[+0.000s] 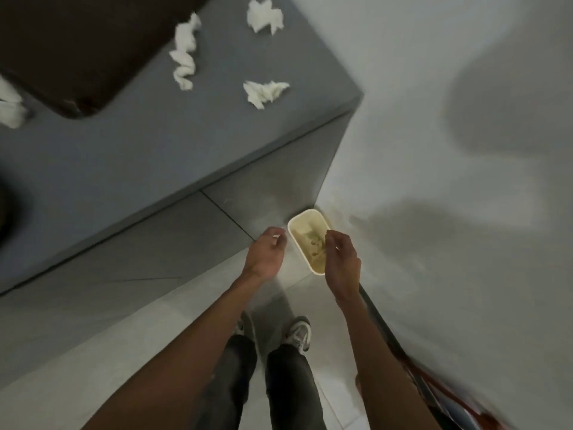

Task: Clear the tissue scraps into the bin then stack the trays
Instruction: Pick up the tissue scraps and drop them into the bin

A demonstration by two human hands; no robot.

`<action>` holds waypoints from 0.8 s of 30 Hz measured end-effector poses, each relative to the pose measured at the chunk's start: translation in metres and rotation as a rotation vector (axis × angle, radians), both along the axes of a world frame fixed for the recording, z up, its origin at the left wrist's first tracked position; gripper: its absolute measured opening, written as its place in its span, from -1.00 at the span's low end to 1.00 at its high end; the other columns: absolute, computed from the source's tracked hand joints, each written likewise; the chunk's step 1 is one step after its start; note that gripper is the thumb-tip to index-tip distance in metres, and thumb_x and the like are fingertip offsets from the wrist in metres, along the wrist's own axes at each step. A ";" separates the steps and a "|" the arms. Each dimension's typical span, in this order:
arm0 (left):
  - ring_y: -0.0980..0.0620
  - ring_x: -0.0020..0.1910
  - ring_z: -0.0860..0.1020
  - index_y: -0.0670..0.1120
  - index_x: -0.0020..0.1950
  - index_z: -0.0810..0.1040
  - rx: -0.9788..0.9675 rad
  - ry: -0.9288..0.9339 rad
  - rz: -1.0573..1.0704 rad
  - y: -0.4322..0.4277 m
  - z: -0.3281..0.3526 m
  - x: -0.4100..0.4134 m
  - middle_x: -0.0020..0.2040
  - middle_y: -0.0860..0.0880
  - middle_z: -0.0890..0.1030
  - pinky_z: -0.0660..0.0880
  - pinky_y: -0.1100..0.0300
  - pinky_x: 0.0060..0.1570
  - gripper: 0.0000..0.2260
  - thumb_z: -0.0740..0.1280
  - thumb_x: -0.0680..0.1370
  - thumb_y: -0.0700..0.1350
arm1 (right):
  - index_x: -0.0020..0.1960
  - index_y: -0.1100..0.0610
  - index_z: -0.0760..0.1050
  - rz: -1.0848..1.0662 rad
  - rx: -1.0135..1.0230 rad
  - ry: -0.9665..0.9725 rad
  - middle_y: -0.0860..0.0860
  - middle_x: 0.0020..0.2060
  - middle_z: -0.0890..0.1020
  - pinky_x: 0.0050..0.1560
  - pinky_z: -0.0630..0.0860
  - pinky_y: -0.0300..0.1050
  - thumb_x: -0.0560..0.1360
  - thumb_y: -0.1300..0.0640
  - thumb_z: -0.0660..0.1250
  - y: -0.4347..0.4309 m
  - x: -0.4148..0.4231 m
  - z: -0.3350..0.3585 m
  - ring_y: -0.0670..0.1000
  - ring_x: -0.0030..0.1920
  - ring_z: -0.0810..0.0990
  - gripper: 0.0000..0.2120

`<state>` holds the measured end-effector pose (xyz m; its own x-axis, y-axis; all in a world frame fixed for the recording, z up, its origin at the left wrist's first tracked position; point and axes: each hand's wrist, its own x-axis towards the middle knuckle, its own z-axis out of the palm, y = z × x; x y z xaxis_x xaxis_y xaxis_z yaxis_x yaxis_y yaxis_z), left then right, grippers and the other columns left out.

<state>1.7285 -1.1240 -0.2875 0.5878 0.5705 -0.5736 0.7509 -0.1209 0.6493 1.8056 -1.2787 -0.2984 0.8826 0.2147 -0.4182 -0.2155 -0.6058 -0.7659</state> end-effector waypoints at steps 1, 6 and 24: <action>-0.04 0.20 0.61 0.04 0.29 0.57 -0.001 -0.015 0.016 0.000 0.022 -0.010 0.23 0.00 0.66 0.56 0.01 0.26 -0.77 0.23 0.70 0.04 | 0.28 -0.01 0.57 0.022 0.014 -0.028 -0.03 0.15 0.68 0.20 0.64 0.09 0.75 -0.08 0.18 0.001 -0.008 0.025 0.07 0.11 0.66 -0.74; 0.10 0.12 0.66 0.10 0.24 0.60 -0.034 -0.148 0.116 0.007 0.110 -0.057 0.12 0.07 0.71 0.58 -0.01 0.26 -0.83 0.30 0.68 0.03 | 0.22 0.03 0.61 0.097 0.098 -0.147 -0.12 0.04 0.65 0.06 0.56 -0.24 0.74 0.05 0.26 0.014 -0.035 0.132 -0.07 0.04 0.64 -0.83; 0.12 -0.09 0.72 0.05 0.07 0.65 0.081 -0.454 0.194 0.061 0.305 -0.147 -0.12 0.08 0.74 0.63 -0.06 0.12 -0.85 0.33 0.64 -0.18 | 0.13 -0.10 0.64 0.172 0.211 -0.204 -0.22 0.05 0.72 0.02 0.48 -0.44 0.66 0.11 0.35 0.049 -0.080 0.327 -0.25 0.09 0.66 -0.86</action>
